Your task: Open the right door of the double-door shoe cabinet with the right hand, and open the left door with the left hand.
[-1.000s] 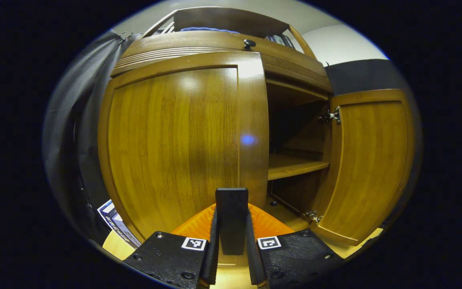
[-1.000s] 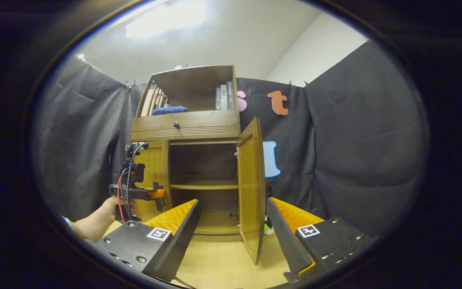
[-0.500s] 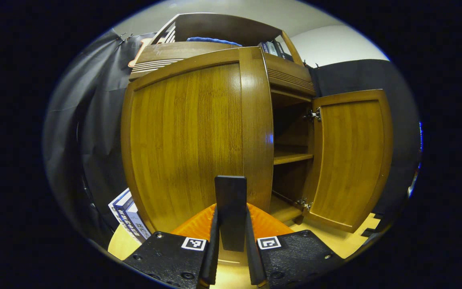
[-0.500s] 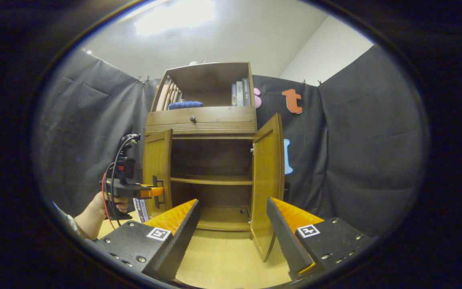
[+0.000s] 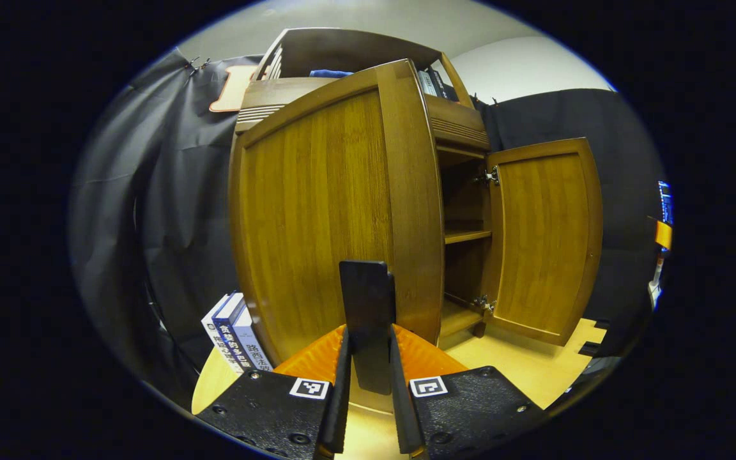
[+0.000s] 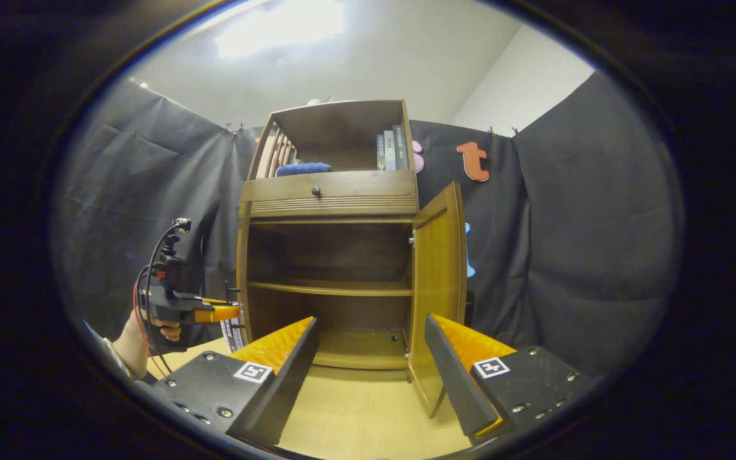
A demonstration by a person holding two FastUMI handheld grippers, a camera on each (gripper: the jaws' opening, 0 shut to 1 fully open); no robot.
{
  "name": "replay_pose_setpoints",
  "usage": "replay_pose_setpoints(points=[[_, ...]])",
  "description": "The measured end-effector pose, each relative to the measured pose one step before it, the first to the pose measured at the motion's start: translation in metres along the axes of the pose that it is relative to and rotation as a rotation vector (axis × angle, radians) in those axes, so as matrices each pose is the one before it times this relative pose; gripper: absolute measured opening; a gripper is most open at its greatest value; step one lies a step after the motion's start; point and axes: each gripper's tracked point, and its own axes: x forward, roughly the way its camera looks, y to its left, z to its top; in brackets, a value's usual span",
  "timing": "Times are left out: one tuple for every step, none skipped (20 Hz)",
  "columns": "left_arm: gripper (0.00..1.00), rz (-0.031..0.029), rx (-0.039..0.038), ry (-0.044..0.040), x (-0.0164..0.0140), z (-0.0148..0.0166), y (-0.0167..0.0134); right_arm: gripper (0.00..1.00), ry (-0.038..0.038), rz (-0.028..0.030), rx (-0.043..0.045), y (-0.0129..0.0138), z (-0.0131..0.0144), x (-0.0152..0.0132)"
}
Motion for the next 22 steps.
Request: replay_pose_setpoints(points=[[0.32,0.00281,0.00453,-0.00268,-0.00454,-0.00096,0.00334,0.99,-0.00197,0.00203,0.00296,0.002,-0.00123,-0.00067],[0.33,0.00117,-0.00428,-0.00404,-0.0044,0.00029,0.00329,0.99,-0.00046,0.00134,0.00698,0.00098,-0.00065,0.001],[0.33,0.00128,-0.00885,0.00081,-0.00235,-0.00144,0.0026,0.99,0.00131,0.00329,0.00608,0.00118,-0.00157,0.0019],[0.32,0.00048,-0.0057,-0.00015,-0.00289,-0.00134,0.00238,0.99,0.00188,0.0022,0.00307,0.00142,-0.00105,0.00212],[0.31,0.002,0.00133,-0.00109,-0.00394,-0.001,0.00248,0.99,0.00319,0.00042,0.00042,0.00066,-0.00227,0.00112],[0.32,0.00853,0.00761,-0.0014,-0.00351,-0.0016,0.00376,0.99,0.0028,0.00175,-0.0019,0.00163,-0.00153,0.00105],[0.32,0.00891,0.00842,-0.00105,-0.00283,-0.00211,0.00442,0.99,0.00137,0.0002,-0.00287,0.00046,-0.002,0.00013],[0.31,0.01084,0.00642,0.00187,-0.00317,-0.00258,0.00442,0.99,0.00155,-0.00107,-0.00212,0.00032,-0.00168,0.00017],[0.31,0.01036,0.00068,-0.00035,-0.00322,-0.0008,0.00343,0.99,-0.00099,-0.00221,0.00062,-0.00009,-0.00037,0.00019],[0.31,0.01147,-0.00579,0.00006,-0.00366,-0.00106,0.00521,0.99,-0.00364,-0.00088,0.00298,-0.00032,0.00102,0.00072],[0.31,0.01364,-0.00457,-0.00012,-0.00236,-0.00148,0.00566,0.99,-0.00603,0.00061,0.00397,0.00062,0.00194,0.00106],[0.3,0.00814,-0.00034,0.00013,-0.0011,-0.00277,0.0046,0.99,-0.00898,-0.00039,0.00666,-0.0001,0.00277,0.00103],[0.3,0.00895,0.00776,0.00281,-0.00493,-0.00071,0.00478,1.0,-0.01143,-0.00205,0.00909,-0.00046,0.00277,0.0002],[0.29,0.00743,0.00383,-0.00239,-0.00033,-0.00032,0.00584,1.0,-0.00916,0.00187,0.00871,0.00119,0.00172,0.00086],[0.27,0.00854,0.00636,0.00083,-0.00289,-0.0008,0.00643,0.99,-0.00482,0.00452,0.00712,0.00229,-0.00002,0.00059],[0.26,0.01164,0.00309,-0.00107,-0.00201,0.00053,0.0073,0.99,-0.00151,0.00155,0.00604,0.00147,-0.00044,0.00128],[0.27,0.01171,-0.00218,-0.00084,-0.00175,-0.00101,0.00626,0.99,-0.00045,-0.0002,0.00394,0.00064,-0.00142,0.00126],[0.26,0.01482,-0.004,-0.00254,-0.00183,0.00176,0.00945,0.99,0.00376,0.00166,-0.00169,0.00143,-0.00227,0.00217],[0.26,0.02196,-0.002,-0.00379,0.00024,0.00136,0.01199,0.98,0.00568,0.0017,-0.00564,0.00214,-0.00342,0.00122],[0.24,0.02561,-0.00573,-0.00132,0.00047,0.00012,0.01239,0.98,0.00416,0.0016,-0.00577,0.00286,-0.00157,0.00347],[0.22,0.0145,0.00075,0.02592,-0.00233,-0.00525,0.01042,0.99,0.00258,0.00357,0.00027,0.00324,-0.00289,0.00325],[0.2,-0.01906,-0.02219,-0.01051,-0.00145,0.00105,0.00566,0.99,0.00209,0.0098,0.00553,0.00532,-0.00201,0.00462]])
